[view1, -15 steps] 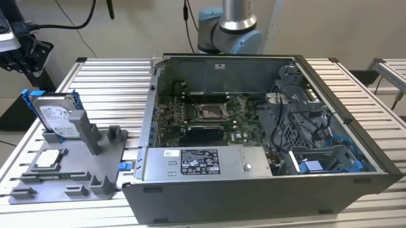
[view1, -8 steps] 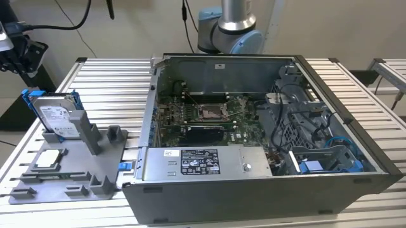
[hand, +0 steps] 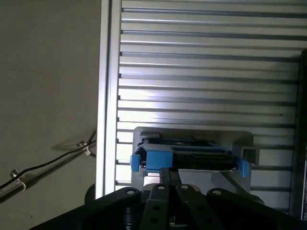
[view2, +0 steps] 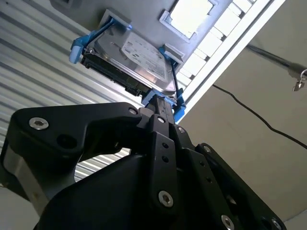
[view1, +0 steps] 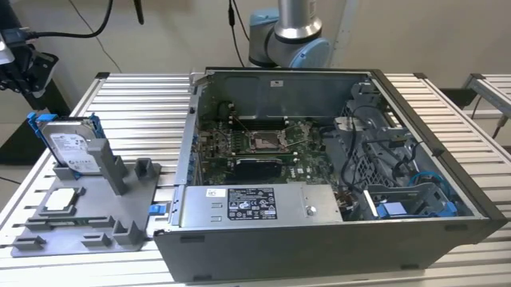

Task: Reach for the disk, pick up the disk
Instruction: 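Reach for the disk, then pick up the disk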

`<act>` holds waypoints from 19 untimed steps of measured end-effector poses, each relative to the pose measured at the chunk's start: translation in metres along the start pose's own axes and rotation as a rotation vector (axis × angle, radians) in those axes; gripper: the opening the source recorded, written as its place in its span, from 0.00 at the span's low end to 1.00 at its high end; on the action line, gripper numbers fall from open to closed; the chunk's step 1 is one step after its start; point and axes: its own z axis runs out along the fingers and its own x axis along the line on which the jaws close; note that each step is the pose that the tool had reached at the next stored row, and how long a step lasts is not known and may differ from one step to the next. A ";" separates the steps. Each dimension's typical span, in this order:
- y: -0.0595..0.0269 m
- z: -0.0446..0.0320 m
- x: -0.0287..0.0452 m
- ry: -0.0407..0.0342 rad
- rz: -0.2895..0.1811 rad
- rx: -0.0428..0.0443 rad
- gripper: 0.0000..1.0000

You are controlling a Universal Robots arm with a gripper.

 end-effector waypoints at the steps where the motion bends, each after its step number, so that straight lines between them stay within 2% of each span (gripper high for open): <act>1: 0.0000 0.0000 0.0000 0.0000 0.000 0.0000 0.00; 10: 0.0000 -0.0001 0.0002 0.0006 -0.011 0.0000 0.00; 19: 0.0000 0.0000 0.0002 0.0038 -0.100 0.0000 0.00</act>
